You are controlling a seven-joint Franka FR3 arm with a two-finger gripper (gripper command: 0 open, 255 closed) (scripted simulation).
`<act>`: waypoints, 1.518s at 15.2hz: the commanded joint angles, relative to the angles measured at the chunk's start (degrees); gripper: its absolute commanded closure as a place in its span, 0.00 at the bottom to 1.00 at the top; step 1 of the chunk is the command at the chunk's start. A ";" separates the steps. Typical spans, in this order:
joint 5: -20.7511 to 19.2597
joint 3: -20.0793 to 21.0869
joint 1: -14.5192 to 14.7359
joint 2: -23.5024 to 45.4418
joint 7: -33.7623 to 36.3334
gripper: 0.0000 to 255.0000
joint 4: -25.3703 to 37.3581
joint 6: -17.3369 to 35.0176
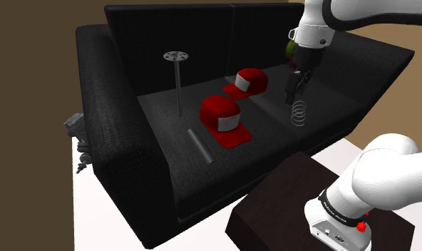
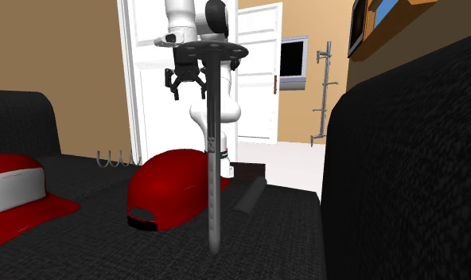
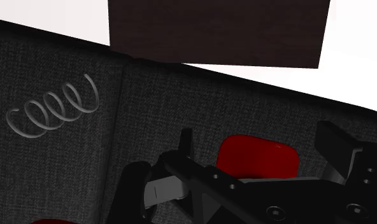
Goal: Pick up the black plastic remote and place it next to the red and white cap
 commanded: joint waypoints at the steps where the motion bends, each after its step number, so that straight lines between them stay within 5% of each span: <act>1: 0.00 0.00 0.00 0.00 0.00 0.00 0.00 0.00; 13: 7.83 10.79 2.81 18.86 17.30 0.00 1.85 15.31; 23: 8.20 16.92 4.44 40.27 31.14 0.00 12.24 25.33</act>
